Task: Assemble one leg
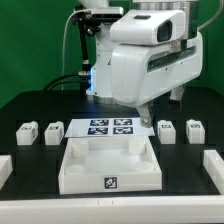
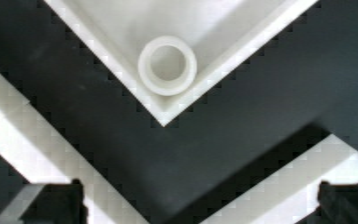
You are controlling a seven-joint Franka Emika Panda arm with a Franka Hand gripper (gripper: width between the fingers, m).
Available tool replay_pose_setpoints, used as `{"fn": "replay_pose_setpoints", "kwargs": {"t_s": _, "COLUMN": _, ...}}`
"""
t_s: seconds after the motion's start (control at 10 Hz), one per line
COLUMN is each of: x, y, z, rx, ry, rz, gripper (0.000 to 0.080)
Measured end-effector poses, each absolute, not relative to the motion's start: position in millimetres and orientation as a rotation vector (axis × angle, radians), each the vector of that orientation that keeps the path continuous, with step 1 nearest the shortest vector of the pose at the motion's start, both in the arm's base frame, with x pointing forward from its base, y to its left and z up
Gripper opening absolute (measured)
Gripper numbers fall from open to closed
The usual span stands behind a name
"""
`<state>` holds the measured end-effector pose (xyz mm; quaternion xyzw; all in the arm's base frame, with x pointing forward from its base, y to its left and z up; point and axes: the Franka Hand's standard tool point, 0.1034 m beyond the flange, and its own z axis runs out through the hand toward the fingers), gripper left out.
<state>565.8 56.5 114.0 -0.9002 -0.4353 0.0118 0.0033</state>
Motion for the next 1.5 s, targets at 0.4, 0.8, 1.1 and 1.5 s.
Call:
{"fn": "replay_pose_setpoints", "kwargs": {"t_s": 0.4, "x": 565.5, "y": 56.5, "z": 113.3, "rx": -2.822, "ry": -1.364, "rz": 0.038, "gripper": 0.0650}}
{"fn": "replay_pose_setpoints", "kwargs": {"t_s": 0.8, "x": 565.5, "y": 56.5, "z": 113.1, "rx": -2.822, "ry": -1.364, "rz": 0.039, "gripper": 0.0650}}
{"fn": "replay_pose_setpoints", "kwargs": {"t_s": 1.1, "x": 565.4, "y": 56.4, "z": 113.0, "rx": -2.817, "ry": -1.373, "rz": 0.039, "gripper": 0.0650}}
{"fn": "replay_pose_setpoints", "kwargs": {"t_s": 1.5, "x": 538.0, "y": 41.3, "z": 102.6, "rx": -2.605, "ry": -1.751, "rz": 0.024, "gripper": 0.0650}}
